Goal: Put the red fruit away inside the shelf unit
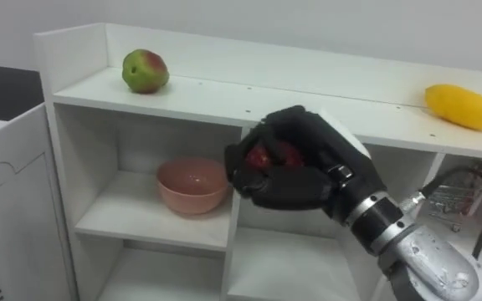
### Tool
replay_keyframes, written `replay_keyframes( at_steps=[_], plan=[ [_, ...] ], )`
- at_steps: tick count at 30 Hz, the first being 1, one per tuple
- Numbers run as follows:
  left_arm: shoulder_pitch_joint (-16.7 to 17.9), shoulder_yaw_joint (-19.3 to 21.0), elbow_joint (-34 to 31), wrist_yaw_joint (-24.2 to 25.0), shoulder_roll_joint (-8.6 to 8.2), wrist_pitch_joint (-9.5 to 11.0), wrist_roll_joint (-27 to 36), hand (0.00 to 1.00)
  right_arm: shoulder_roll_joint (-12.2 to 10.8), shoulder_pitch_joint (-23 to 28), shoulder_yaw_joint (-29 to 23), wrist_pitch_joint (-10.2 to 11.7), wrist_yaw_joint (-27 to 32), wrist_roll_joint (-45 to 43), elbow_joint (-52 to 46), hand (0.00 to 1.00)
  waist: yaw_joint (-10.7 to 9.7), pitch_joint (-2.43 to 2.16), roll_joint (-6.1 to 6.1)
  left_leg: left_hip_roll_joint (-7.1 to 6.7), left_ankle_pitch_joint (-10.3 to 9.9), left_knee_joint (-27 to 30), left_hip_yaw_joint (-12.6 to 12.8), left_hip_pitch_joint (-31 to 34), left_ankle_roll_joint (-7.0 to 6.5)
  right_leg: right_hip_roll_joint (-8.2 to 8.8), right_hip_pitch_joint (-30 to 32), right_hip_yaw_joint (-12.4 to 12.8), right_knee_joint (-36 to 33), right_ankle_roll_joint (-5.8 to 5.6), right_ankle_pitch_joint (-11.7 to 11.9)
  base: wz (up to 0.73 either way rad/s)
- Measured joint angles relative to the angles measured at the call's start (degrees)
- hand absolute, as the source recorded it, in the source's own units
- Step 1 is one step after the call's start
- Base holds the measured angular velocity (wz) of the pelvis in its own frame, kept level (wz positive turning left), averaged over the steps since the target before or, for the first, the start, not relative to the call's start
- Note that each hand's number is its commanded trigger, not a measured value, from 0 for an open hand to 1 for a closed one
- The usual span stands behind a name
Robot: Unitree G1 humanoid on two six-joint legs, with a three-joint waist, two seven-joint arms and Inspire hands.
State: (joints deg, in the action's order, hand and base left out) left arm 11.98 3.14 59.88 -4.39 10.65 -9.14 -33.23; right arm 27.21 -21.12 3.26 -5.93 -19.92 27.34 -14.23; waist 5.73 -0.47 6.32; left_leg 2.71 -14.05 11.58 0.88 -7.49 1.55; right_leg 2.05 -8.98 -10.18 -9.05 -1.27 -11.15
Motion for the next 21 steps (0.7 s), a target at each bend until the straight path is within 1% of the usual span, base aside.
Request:
replay_keyframes(
  at_steps=[2, 4, 6, 7, 9, 10, 11, 12, 13, 14, 15, 17, 18, 19, 20, 21],
  plan=[
    [0.4, 0.0, 0.4, 0.2, 0.00, -0.3, 0.0, 0.00, 0.0, 0.2, 0.1, 0.0, -2.2, 0.9, -1.5, 1.00, 0.6, -0.06, 0.25, 0.05, 0.0, -0.1, 0.1, 0.0, 0.00, -0.02, 0.0, 0.1, 0.0, 0.00, 0.0, 0.00],
    [0.4, -0.1, 0.5, 0.2, 0.03, -0.5, 0.0, 0.00, 0.0, 1.2, 0.6, 0.0, -3.3, 1.9, -1.7, 1.00, 1.0, -0.01, 0.42, 0.07, 0.0, -0.2, 0.1, 0.0, 0.00, -0.03, 0.0, 0.0, -0.1, 0.01, 0.0, 0.05],
    [0.4, -0.1, 0.5, 0.2, 0.13, -0.7, 0.0, 0.00, -0.1, 3.3, 1.5, -0.3, -4.3, 3.4, -1.4, 1.00, 1.3, 0.04, 0.53, 0.12, 0.0, -0.3, 0.1, 0.1, 0.00, -0.04, -0.1, -0.1, -0.2, 0.02, 0.0, 0.04],
    [0.4, -0.3, 0.5, 0.1, 0.22, -0.9, 0.0, 0.00, -0.1, 5.1, 2.4, -0.5, -4.8, 5.2, -0.4, 1.00, 1.3, 0.06, 0.53, 0.15, 0.0, -0.3, 0.1, 0.3, 0.00, -0.04, 0.0, -0.2, -0.3, 0.02, 0.0, 0.05],
    [0.2, -1.8, 0.5, -0.5, 0.53, -1.1, 0.0, 0.00, -0.9, 9.1, 4.2, -1.4, -5.3, 6.0, 2.8, 1.00, 1.5, 0.09, 0.39, 0.16, 0.0, -0.1, 0.1, 0.9, 0.00, -0.04, 0.7, -0.2, -0.8, 0.02, 0.0, 0.02],
    [0.0, -2.3, 0.5, -0.6, 0.64, -1.2, 0.0, 0.00, -1.2, 9.9, 4.7, -1.8, -5.5, 5.9, 3.9, 1.00, 1.6, 0.09, 0.39, 0.17, 0.0, 0.1, 0.1, 1.4, 0.00, -0.04, 1.2, -0.2, -0.9, 0.03, 0.0, -0.06],
    [-0.8, -2.8, 0.7, -0.9, 0.75, -1.3, 0.4, 0.00, -2.4, 11.3, 5.3, -2.1, -6.0, 5.9, 7.0, 1.00, 2.1, 0.09, 0.41, 0.20, 0.2, 0.4, 0.2, 2.9, 0.05, -0.03, 2.9, -0.1, -1.4, 0.21, 0.2, -0.07],
    [-1.2, -3.0, 0.9, -1.3, 0.78, -1.4, 0.7, 0.00, -3.4, 11.5, 5.6, -2.2, -6.1, 5.9, 9.1, 1.00, 2.0, 0.13, 0.37, 0.23, 0.3, 0.6, 0.3, 3.5, 0.06, -0.01, 3.5, -0.1, -1.7, 0.28, 0.2, -0.04],
    [-1.8, -4.1, 1.1, -1.8, 0.90, -1.4, 1.4, 0.00, -5.4, 11.8, 6.3, -2.3, -5.8, 6.1, 14.1, 1.00, 1.9, 0.24, 0.22, 0.29, 0.3, 1.3, 0.3, 4.8, 0.05, -0.01, 4.4, -0.2, -1.7, 0.41, 0.4, 0.06],
    [-3.1, -5.2, 1.6, -2.3, 0.93, -1.4, 2.7, 0.00, -6.8, 11.8, 6.9, -2.4, -4.6, 6.2, 18.6, 1.00, 1.7, 0.35, 0.02, 0.37, 0.3, 2.1, 0.3, 6.6, 0.05, 0.02, 5.6, -0.7, -1.9, 0.48, 0.6, 0.11],
    [-3.8, -5.8, 1.5, -2.5, 0.99, -1.4, 3.5, 0.00, -7.4, 11.7, 7.0, -2.4, -4.2, 6.3, 20.6, 1.00, 1.5, 0.38, -0.02, 0.42, 0.3, 2.6, 0.2, 7.6, 0.05, 0.04, 6.5, -0.8, -2.0, 0.54, 0.7, 0.11],
    [-6.8, -7.5, 3.4, -3.3, 1.01, -1.0, 5.5, 0.00, -9.9, 10.8, 7.3, -2.1, -2.6, 6.9, 29.2, 1.00, 2.1, 0.64, -0.36, 0.61, 0.3, 4.4, 0.2, 11.2, 0.05, 0.04, 10.1, -0.8, -3.6, 0.70, 0.8, 0.02],
    [-7.4, -7.9, 4.1, -3.7, 0.97, -0.8, 5.8, 0.00, -10.7, 10.5, 7.3, -2.0, -2.1, 6.9, 31.4, 1.00, 2.0, 0.76, -0.53, 0.62, 0.3, 4.8, 0.1, 12.0, 0.06, 0.08, 10.8, -0.9, -3.9, 0.73, 0.8, 0.00],
    [-8.4, -8.6, 4.5, -4.1, 0.94, -0.3, 6.7, 0.00, -11.8, 9.6, 7.2, -1.9, -1.1, 7.1, 35.6, 1.00, 1.6, 0.97, -0.81, 0.63, 0.3, 6.0, 0.1, 13.8, 0.05, 0.19, 12.3, -1.1, -4.8, 0.75, 0.8, 0.12],
    [-9.7, -9.3, 4.6, -4.1, 0.89, 0.0, 7.0, 0.00, -12.5, 8.3, 7.2, -1.6, -0.1, 9.2, 39.8, 1.00, 0.9, 1.18, -1.12, 0.57, 0.4, 7.3, 0.2, 15.9, -0.01, 0.42, 14.1, -1.3, -5.7, 0.75, 0.8, 0.16],
    [-10.7, -10.7, 4.9, -4.2, 0.87, 0.1, 8.2, 0.00, -12.8, 6.4, 7.2, -1.0, 1.1, 11.2, 43.9, 1.00, 0.6, 1.60, -1.75, 0.58, 0.4, 9.0, 0.5, 18.4, -0.14, 0.74, 16.6, -1.6, -7.4, 0.75, 0.8, 0.13]
  ],
)
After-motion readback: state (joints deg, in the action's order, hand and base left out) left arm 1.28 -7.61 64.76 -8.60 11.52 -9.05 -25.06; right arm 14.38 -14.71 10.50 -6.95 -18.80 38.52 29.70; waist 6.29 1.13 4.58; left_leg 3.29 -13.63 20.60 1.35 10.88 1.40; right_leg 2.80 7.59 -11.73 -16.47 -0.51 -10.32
